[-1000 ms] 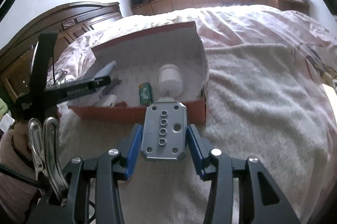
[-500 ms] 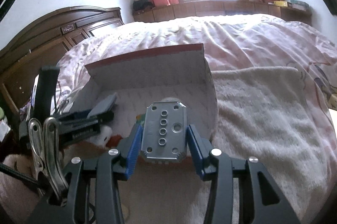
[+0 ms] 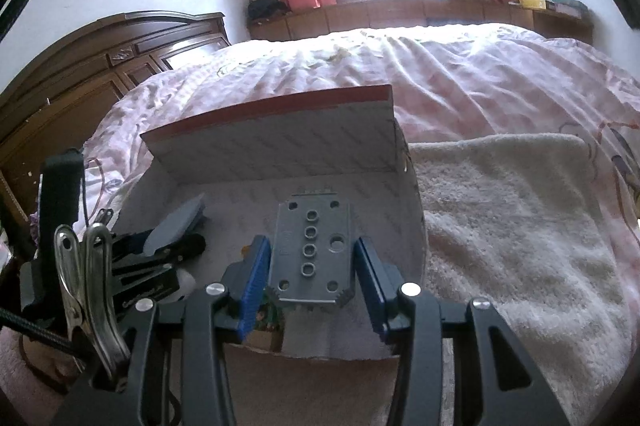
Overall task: Organize rigid objects
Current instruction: 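Lower oval piece and grey plate into the box and open both grippers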
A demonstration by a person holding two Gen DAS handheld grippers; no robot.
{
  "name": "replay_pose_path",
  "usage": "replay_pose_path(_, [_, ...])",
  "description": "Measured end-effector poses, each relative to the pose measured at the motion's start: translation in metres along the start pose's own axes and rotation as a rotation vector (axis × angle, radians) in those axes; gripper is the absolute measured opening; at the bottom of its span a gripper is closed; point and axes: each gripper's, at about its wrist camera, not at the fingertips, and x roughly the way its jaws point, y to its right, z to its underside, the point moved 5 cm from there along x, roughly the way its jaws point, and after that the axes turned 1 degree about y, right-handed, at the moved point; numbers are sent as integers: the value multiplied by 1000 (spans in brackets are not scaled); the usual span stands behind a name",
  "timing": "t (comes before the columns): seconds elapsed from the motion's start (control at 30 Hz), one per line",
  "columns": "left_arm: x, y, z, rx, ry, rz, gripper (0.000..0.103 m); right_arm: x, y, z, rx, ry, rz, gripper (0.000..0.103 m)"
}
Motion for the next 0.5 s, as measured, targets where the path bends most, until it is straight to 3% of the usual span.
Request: replay_pose_path(0.5, [1,4,1,15,14,6,56,19,-2,-2,-29,-15,31,46])
